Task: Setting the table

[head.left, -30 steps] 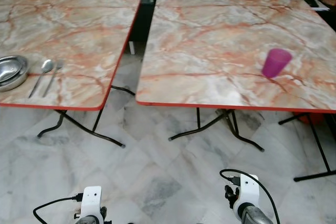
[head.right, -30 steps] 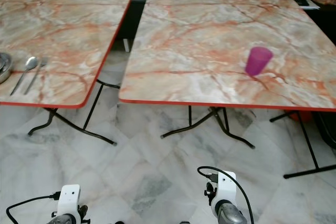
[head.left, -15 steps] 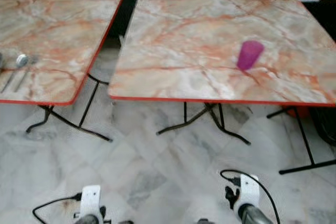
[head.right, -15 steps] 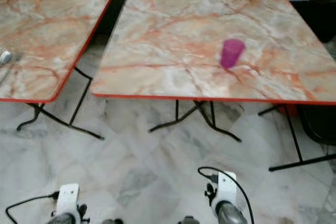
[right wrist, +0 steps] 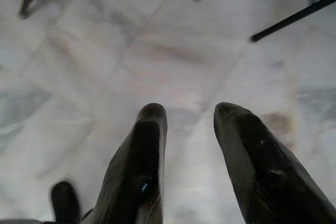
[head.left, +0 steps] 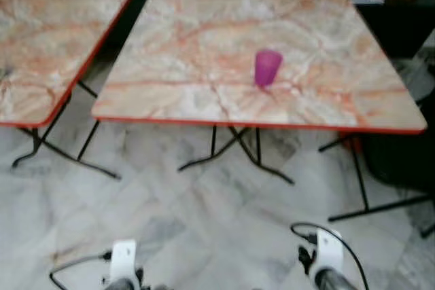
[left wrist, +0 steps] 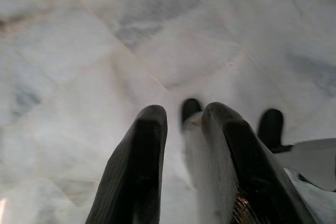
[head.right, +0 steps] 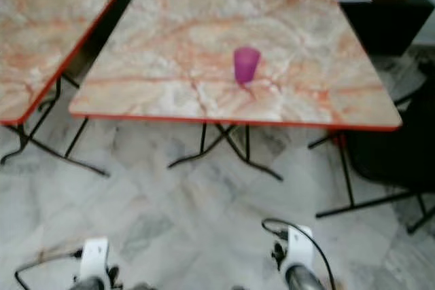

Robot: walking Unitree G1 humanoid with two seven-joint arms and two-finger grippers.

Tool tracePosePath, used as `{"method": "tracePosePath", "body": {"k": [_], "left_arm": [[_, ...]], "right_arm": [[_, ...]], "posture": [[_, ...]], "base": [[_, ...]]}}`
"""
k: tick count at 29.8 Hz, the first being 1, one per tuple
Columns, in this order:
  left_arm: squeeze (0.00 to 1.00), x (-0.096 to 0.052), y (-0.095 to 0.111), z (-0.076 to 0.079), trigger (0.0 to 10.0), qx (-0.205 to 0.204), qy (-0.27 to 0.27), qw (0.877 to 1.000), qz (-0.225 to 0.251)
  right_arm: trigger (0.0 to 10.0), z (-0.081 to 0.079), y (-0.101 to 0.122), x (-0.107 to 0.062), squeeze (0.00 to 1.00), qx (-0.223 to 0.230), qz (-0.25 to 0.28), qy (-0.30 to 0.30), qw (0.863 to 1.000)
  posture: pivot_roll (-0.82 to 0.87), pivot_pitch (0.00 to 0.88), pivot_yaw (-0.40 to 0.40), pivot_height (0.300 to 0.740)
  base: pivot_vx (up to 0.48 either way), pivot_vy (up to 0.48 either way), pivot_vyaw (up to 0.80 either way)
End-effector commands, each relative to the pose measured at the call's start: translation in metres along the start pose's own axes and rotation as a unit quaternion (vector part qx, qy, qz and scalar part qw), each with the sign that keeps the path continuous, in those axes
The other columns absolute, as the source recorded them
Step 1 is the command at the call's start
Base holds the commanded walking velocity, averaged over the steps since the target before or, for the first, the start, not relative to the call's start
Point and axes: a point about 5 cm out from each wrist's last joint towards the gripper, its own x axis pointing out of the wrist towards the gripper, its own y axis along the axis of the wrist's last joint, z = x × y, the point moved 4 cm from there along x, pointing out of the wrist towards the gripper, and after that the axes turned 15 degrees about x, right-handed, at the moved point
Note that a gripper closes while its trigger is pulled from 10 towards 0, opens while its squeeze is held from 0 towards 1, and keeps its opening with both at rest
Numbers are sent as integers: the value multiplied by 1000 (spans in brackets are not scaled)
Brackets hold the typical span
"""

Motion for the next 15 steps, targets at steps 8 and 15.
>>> {"method": "tracePosePath", "body": {"k": [8,15], "left_arm": [[0,-3,-16,-9,10000,-5,12,1000,-24],[0,-3,-17,-9,10000,-10,13,1000,-26]], "right_arm": [[10000,-4,-6,0,0,-1,-10,5,1000],[10000,-5,-8,0,0,1,-13,6,1000]], "posture": [[-89,142,-37,740],[-92,147,-36,740]], "base": [[0,-143,0],[0,0,0]]}}
